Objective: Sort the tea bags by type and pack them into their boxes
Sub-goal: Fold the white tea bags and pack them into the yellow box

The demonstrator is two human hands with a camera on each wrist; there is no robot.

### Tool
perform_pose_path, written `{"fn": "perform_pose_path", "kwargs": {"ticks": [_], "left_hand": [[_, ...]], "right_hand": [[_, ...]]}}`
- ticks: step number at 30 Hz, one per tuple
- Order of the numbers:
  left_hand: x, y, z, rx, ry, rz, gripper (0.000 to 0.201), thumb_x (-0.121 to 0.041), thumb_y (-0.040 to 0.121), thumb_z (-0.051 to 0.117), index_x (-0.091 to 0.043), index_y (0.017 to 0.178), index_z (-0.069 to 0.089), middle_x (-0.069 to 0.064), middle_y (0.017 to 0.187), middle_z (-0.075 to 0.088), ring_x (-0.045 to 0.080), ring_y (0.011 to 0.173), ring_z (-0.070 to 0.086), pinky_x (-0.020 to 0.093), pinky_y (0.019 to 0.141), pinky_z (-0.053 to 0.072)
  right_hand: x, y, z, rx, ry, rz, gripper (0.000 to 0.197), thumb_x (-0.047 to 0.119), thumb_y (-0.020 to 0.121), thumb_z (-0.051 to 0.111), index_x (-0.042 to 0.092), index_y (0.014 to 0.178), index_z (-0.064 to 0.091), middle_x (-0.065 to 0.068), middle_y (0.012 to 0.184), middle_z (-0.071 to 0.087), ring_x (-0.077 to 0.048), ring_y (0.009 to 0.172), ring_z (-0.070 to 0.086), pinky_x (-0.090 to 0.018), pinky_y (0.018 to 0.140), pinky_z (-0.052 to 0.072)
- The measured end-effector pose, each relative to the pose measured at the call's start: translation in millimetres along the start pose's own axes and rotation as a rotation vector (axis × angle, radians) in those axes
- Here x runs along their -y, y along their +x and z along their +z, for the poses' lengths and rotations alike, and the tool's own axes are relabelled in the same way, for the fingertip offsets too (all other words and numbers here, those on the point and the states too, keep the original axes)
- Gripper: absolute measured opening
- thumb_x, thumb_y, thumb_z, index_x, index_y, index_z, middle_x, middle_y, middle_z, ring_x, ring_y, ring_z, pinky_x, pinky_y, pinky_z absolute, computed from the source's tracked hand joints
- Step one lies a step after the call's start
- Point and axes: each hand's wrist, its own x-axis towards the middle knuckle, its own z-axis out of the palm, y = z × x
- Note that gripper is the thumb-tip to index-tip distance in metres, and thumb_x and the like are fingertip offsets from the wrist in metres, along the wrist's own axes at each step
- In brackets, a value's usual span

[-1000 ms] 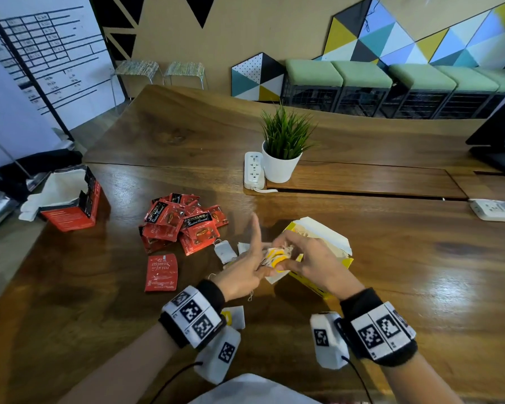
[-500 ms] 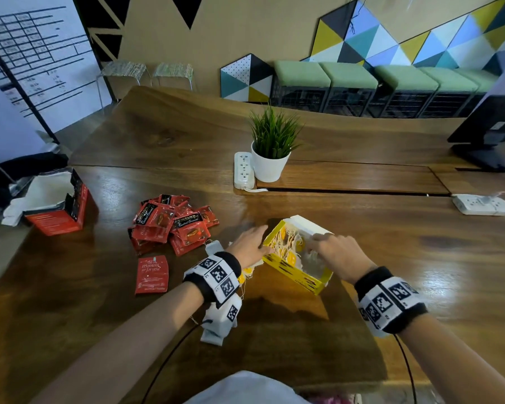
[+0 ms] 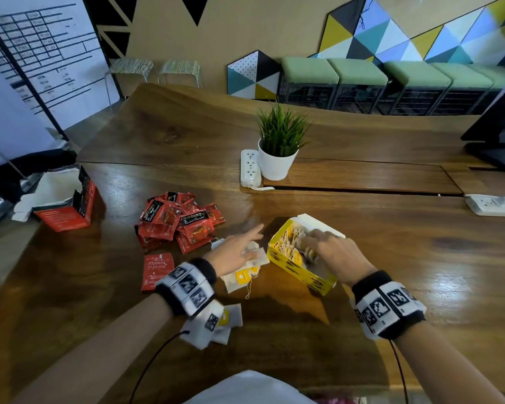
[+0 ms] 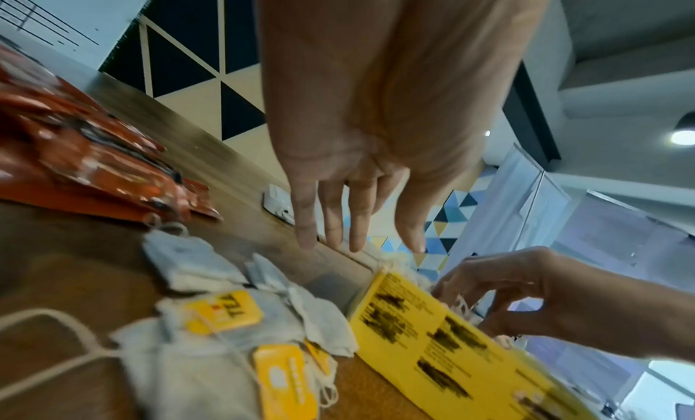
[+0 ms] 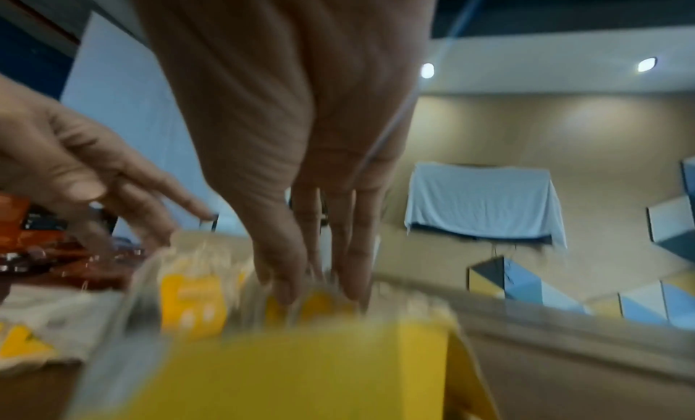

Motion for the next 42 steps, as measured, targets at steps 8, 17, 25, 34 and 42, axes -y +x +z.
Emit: {"fn": "perform_pose_path", "kwargs": {"ticks": [8,17,25,34,42], "left_hand": [[61,-89,13,0.076,0.107,-0.167,0.007,-0.027,0.093,0.051,-0.028,0.098,0.055,-0.01,0.101,0.056,0.001,0.088,0.055,0.015,0.074,0.045],[41,-85,58,-0.047,0.275,-0.296,0.068,-0.036,0.082,0.065,-0.014,0.133,0.026,0.004,0.126,0.049,0.018,0.11,0.056,0.029,0.083,0.05],[40,-73,52,0.027,0.103,-0.355,0.067,-0.01,0.083,0.064,-0.014,0.135,0.021,0.009,0.124,0.052,0.021,0.111,0.056,0.029,0.091,0.047],[61,-64,9,-0.039,-0.435,-0.418,0.035,-0.016,0.084,0.066,-0.008,0.118,0.059,-0.003,0.096,0.064,0.012,0.087,0.061,0.023,0.077,0.051],[47,-54,20,-0.122,-0.937,-0.307,0.043,0.006,0.082,0.06,-0.007,0.121,0.05,0.011,0.109,0.063,0.018,0.088,0.068,0.03,0.078,0.056]], "right_hand": [[62,-11,15,-0.121,0.292,-0.32,0.032,0.017,0.092,0.053,0.022,0.123,0.051,-0.001,0.124,0.052,-0.018,0.106,0.057,-0.036,0.085,0.053],[130,23,53,0.135,0.251,-0.426,0.035,0.018,0.092,0.053,0.006,0.123,0.042,-0.014,0.128,0.042,-0.031,0.121,0.044,-0.047,0.086,0.048],[85,11,63,0.089,0.663,-0.073,0.015,0.025,0.085,0.06,0.021,0.089,0.046,0.001,0.089,0.059,-0.018,0.083,0.055,-0.032,0.064,0.042],[60,-4,46,0.083,1.318,0.043,0.003,0.006,0.087,0.061,0.007,0.09,0.059,-0.005,0.083,0.065,-0.006,0.064,0.063,-0.023,0.066,0.055],[98,23,22,-0.05,1.56,0.057,0.016,-0.004,0.083,0.063,0.011,0.086,0.057,-0.011,0.092,0.06,-0.011,0.058,0.066,-0.021,0.059,0.056]]}}
